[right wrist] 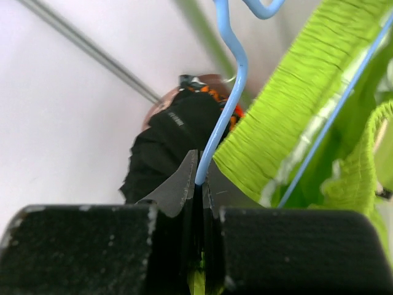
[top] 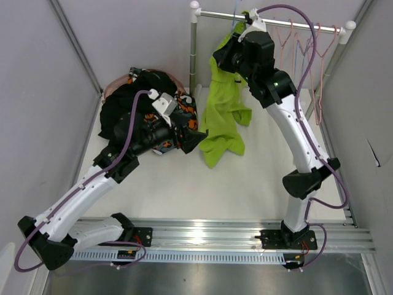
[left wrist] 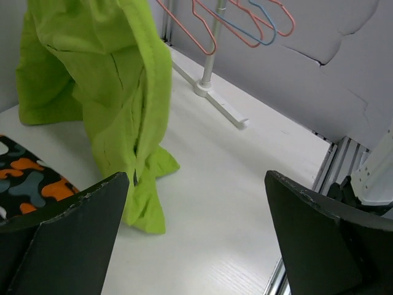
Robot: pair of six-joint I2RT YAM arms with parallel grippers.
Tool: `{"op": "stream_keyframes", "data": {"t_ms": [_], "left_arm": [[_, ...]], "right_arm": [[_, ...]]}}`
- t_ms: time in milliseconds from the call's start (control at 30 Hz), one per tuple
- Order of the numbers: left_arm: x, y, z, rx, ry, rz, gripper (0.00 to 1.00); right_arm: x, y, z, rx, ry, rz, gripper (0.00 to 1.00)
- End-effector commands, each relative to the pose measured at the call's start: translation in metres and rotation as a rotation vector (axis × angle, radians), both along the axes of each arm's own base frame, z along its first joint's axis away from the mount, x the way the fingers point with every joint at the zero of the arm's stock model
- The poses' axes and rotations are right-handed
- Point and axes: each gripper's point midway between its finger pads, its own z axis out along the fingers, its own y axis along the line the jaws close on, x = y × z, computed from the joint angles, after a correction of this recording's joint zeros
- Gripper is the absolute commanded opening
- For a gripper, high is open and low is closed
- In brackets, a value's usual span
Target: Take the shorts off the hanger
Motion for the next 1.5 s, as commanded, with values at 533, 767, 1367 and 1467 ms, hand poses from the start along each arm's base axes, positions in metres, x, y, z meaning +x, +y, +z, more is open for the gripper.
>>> {"op": "stream_keyframes", "data": {"t_ms": [533,767,1367,1467], "left_arm": [[0.007,-0.099,0.009,-0.113,-0.097,-0.159,0.0],[-0.077,-0.088,-0.04,-0.073,-0.061,-0.24,0.0],[0.021,-0.083,-0.003,0.066,-0.112,0.199,0.0],[0.061,-0.071,0.051,0.063,-0.157,0.325,0.0]], "right_arm": [[-0.106,-0.039,0.097,0.145,-0.191,0.03,0.0],[-0.1,-0.055,0.107,0.11,-0.214,-0.009,0.0],[-0.133,-0.061,0.089,0.143,-0.112,0.055,0.0],[-0.161,-0.067,0.08,0.165,-0.077,0.089,0.0]]}}
